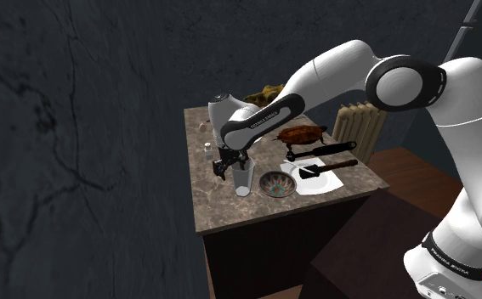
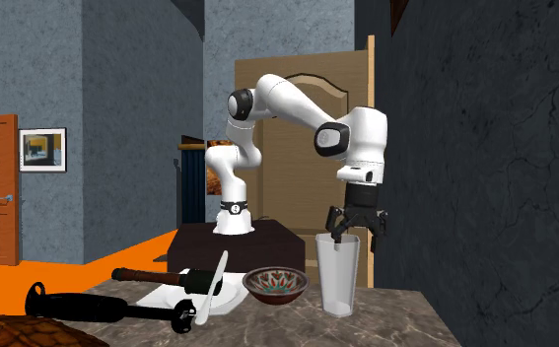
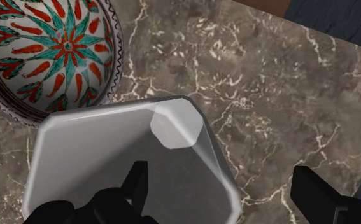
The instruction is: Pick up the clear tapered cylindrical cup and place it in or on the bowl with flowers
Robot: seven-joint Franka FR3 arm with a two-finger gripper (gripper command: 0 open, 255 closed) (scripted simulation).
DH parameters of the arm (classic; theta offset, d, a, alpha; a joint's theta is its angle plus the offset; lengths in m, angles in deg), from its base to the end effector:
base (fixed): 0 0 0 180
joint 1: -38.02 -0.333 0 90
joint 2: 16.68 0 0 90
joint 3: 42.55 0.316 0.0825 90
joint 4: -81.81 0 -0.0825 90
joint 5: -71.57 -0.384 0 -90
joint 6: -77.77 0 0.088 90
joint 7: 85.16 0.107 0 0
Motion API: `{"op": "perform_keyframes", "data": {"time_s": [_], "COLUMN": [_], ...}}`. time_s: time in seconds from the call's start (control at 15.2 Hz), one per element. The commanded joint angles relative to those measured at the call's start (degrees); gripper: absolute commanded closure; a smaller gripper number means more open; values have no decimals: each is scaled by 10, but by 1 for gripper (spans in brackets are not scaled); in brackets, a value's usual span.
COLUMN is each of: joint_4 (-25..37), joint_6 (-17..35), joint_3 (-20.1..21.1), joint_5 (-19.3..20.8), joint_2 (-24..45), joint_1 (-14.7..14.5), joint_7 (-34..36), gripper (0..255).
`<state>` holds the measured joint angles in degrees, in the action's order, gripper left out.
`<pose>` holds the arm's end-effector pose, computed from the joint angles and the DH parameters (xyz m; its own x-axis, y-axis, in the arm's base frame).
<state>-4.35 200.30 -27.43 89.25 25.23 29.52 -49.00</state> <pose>0.6627 0.2431 0.2393 0.9946 -0.1027 -0.0132 -0.1009 -0.9899 0.0996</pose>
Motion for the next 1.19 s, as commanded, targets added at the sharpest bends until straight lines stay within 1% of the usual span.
{"op": "perform_keyframes", "data": {"time_s": [0.0, 0.13, 0.2, 0.79, 1.12], "joint_4": [0, 0, 0, 0, 4], "joint_6": [0, 0, 0, 0, -25], "joint_3": [0, 0, 0, 0, 5], "joint_5": [0, 0, 0, 0, -7], "joint_2": [0, 0, 0, 0, -22], "joint_1": [0, 0, 0, 0, 3], "joint_7": [0, 0, 0, 0, -5], "gripper": [0, 0, 255, 255, 255]}}
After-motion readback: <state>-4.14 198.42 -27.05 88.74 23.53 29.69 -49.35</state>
